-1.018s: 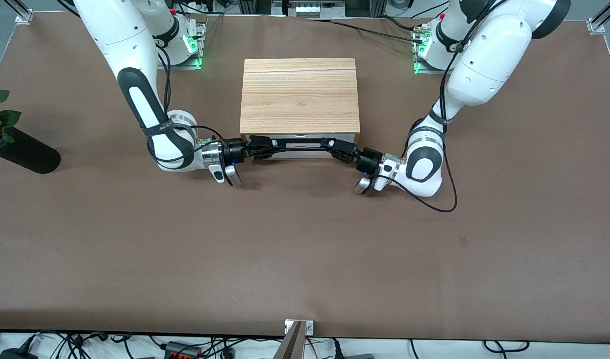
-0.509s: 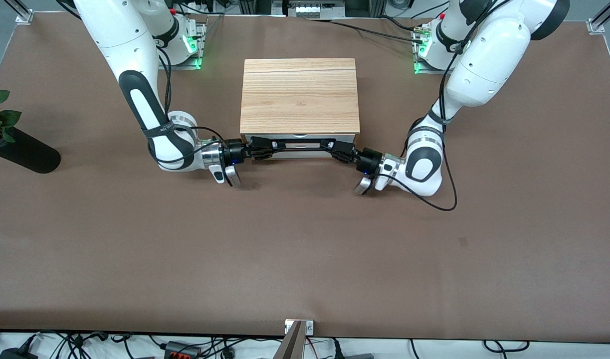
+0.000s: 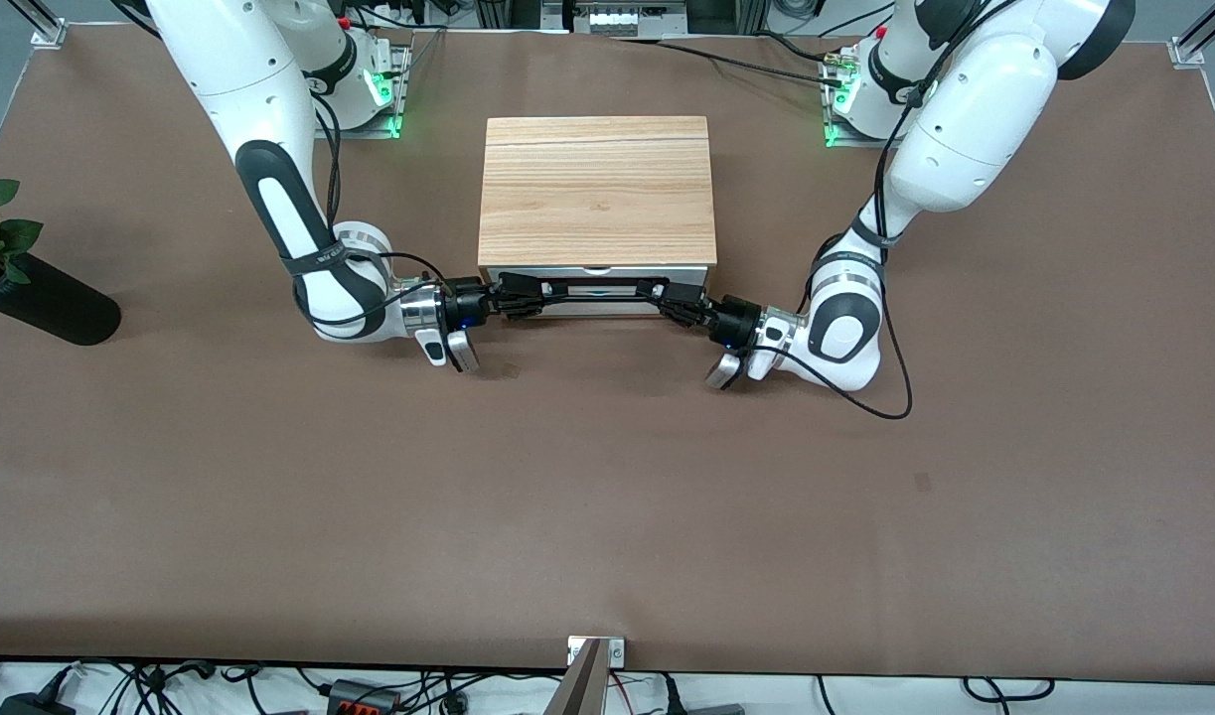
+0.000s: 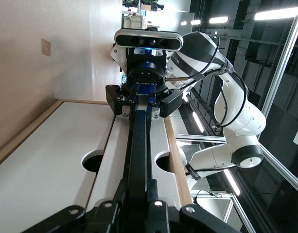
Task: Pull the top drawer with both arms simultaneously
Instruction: 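Pull the black handle outward with both grippers to slide the drawer open, then open both grippers and release the black drawer handle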
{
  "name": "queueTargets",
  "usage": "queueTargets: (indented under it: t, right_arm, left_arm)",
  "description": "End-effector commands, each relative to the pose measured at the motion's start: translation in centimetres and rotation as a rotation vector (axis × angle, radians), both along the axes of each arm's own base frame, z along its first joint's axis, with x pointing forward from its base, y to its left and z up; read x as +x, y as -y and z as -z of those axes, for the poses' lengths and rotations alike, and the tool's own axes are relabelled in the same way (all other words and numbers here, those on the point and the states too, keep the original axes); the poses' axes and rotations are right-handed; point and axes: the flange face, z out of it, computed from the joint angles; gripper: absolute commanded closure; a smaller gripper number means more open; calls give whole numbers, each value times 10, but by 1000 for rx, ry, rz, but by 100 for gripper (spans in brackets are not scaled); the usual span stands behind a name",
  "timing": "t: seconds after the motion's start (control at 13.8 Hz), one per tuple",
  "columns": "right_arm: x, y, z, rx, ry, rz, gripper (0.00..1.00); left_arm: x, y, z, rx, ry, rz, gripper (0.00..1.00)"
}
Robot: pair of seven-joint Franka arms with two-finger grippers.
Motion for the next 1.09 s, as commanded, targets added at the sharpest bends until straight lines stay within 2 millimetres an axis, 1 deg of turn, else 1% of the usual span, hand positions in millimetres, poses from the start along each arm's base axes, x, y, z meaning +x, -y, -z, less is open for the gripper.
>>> queueTargets:
  t: [0.0, 0.15, 0.29, 0.36, 0.51, 0.73, 0.8, 0.95, 1.02]
  right_arm:
    - [14, 10, -16, 24, 17, 28, 100]
    - [18, 10, -19, 24, 27, 31, 100]
    - [31, 21, -11, 16, 27, 51, 100]
    - [34, 22, -6, 7, 30, 42, 100]
    - [45, 30, -3, -4, 45, 47, 100]
    - [61, 34, 6, -20, 62, 53, 100]
    - [66, 34, 4, -25, 66, 57, 100]
    - [79, 35, 1, -84, 84, 59, 100]
    - [83, 31, -1, -100, 79, 63, 100]
  left_arm:
    - [12, 2, -11, -36, 7, -35, 81]
    - [23, -1, -12, -39, 29, -46, 81]
    - [32, 0, -12, -42, 45, -50, 81]
    - [38, -2, -11, -38, 57, -61, 81]
    - [49, -3, -14, -25, 81, -80, 81]
    - [53, -5, -16, -19, 91, -84, 81]
    - [58, -6, -18, -21, 101, -88, 81]
    - [65, -10, -16, -19, 111, -96, 81]
    - [70, -10, -16, -18, 121, -100, 81]
